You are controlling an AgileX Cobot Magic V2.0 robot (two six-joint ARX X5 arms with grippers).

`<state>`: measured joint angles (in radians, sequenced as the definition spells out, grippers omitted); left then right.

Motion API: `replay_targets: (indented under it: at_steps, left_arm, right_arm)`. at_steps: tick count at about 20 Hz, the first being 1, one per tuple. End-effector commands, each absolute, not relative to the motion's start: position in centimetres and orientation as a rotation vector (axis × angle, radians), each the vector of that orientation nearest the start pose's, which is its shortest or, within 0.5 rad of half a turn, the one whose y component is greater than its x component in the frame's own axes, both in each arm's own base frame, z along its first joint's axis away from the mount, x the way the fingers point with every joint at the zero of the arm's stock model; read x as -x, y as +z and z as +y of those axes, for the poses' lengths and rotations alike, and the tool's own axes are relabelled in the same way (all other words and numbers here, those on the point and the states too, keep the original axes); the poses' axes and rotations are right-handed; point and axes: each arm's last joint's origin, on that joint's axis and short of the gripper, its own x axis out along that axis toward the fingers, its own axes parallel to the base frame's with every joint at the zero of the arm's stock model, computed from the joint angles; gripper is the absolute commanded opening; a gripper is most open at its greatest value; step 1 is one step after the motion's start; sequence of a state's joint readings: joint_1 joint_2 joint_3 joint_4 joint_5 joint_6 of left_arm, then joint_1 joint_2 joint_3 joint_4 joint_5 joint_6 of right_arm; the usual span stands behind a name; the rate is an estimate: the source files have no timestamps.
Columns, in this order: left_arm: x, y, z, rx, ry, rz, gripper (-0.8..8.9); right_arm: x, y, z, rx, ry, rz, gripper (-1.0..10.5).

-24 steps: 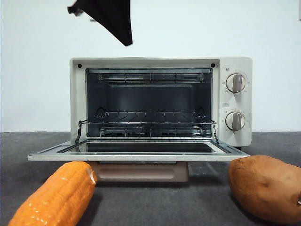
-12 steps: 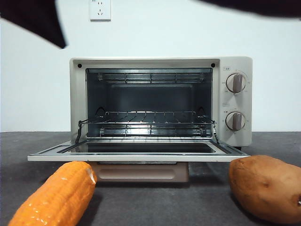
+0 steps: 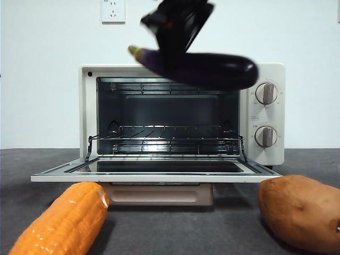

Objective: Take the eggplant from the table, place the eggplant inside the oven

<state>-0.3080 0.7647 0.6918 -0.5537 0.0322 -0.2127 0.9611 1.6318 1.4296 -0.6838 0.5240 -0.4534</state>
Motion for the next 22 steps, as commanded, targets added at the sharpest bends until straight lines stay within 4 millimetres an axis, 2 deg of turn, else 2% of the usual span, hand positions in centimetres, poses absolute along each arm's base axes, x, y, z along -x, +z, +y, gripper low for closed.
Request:
replay_targets:
  at_steps: [1, 3, 6, 11, 15, 19, 22]
  left_arm:
    - [-15.0, 27.4, -4.9, 0.129, -0.266, 0.645, 0.06]
    - [-15.0, 27.4, -4.9, 0.129, -0.266, 0.645, 0.06]
    - [-15.0, 27.4, -4.9, 0.129, -0.266, 0.645, 0.06]
    - [-15.0, 27.4, -4.9, 0.127, -0.266, 0.645, 0.06]
    - [-15.0, 27.4, -4.9, 0.127, -0.266, 0.646, 0.06]
    - [-15.0, 27.4, -4.9, 0.127, -0.266, 0.646, 0.06]
    - [-15.0, 27.4, -4.9, 0.125, -0.266, 0.647, 0.06]
  right_arm:
    - [-22.2, 29.0, 29.6, 1.183, 0.586, 0.508, 1.7]
    - [-23.3, 27.3, 30.6, 1.238, 0.551, 0.492, 1.7]
    - [-25.0, 25.6, 31.8, 1.253, 0.406, 0.449, 1.7]
    - [-27.1, 23.5, 32.3, 1.255, 0.371, 0.442, 1.8]
    - [-28.0, 22.7, 31.8, 1.259, 0.361, 0.472, 2.2]
    - [-28.0, 22.7, 31.8, 1.224, 0.378, 0.476, 2.9]
    - [-27.9, 22.7, 31.9, 1.195, 0.391, 0.477, 2.9]
